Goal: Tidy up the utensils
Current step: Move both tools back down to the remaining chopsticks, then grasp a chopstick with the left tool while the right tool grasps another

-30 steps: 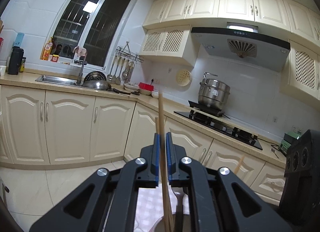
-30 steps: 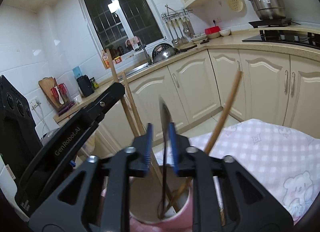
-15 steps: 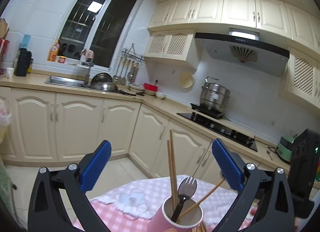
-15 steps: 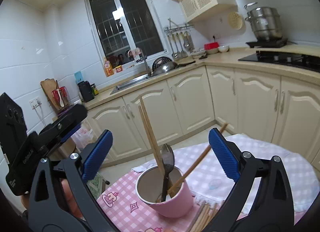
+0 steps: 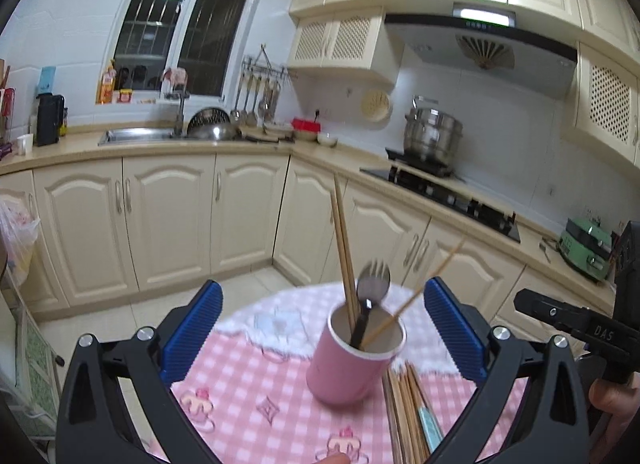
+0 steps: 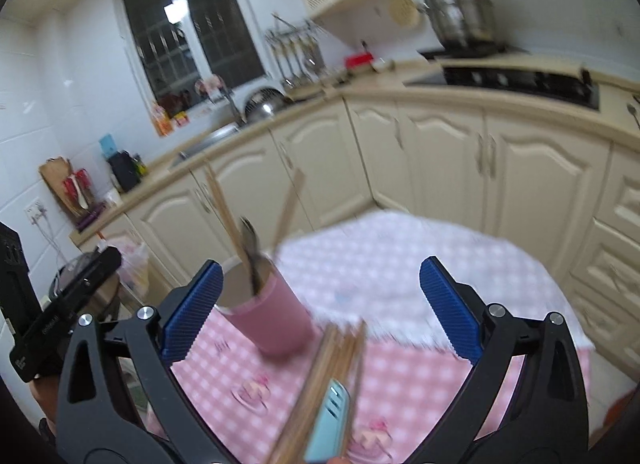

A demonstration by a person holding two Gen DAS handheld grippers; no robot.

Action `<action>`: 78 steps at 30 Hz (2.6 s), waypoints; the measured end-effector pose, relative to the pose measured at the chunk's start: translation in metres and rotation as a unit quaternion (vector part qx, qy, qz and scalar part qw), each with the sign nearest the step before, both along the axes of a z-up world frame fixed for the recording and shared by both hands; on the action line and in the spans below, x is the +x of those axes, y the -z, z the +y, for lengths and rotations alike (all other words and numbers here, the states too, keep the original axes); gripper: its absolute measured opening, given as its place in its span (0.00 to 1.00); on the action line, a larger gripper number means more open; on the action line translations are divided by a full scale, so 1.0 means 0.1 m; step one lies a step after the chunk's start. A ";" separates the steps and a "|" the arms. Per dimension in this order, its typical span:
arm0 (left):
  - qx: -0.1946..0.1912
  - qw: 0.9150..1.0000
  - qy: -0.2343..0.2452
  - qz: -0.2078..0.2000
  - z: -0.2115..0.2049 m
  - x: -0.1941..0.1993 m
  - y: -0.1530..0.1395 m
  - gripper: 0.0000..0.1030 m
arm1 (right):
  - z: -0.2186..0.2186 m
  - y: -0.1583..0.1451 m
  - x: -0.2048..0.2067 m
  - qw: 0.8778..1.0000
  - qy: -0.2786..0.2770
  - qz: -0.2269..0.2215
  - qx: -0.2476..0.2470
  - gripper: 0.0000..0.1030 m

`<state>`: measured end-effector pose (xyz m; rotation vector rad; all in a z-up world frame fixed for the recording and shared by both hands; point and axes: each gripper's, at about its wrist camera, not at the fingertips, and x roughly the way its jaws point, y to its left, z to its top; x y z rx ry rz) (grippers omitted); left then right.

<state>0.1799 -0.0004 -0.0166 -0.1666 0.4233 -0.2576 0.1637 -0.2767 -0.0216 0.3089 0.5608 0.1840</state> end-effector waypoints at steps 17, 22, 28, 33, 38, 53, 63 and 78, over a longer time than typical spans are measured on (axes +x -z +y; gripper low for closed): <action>0.087 0.986 0.051 0.133 -0.47 0.03 0.85 0.96 | -0.15 0.85 -0.11 0.986 -0.003 0.161 -0.036 0.94; 0.126 0.972 0.067 0.188 -0.68 0.13 1.19 0.96 | -0.16 1.08 -0.14 0.979 -0.006 0.197 -0.046 0.94; 0.153 0.959 0.079 0.225 -0.84 0.22 1.44 0.96 | -0.16 1.20 -0.16 0.975 -0.013 0.214 -0.053 0.94; 0.169 0.952 0.083 0.240 -0.92 0.27 1.57 0.96 | -0.13 1.26 -0.17 0.973 -0.018 0.222 -0.064 0.94; 0.190 0.950 0.077 0.236 -0.97 0.30 1.60 0.96 | -0.05 1.33 -0.14 0.969 -0.029 0.230 -0.086 0.94; 0.180 0.953 0.075 0.233 -0.93 0.33 1.61 0.96 | 0.19 1.41 0.01 0.957 -0.035 0.237 -0.164 0.92; 0.213 0.945 0.078 0.235 -1.06 0.40 1.55 0.95 | 0.21 1.37 0.19 0.953 -0.031 0.244 -0.176 0.69; 0.190 0.934 0.146 0.263 -1.36 0.50 1.45 0.05 | 0.38 1.31 0.51 0.959 -0.082 0.229 -0.147 0.06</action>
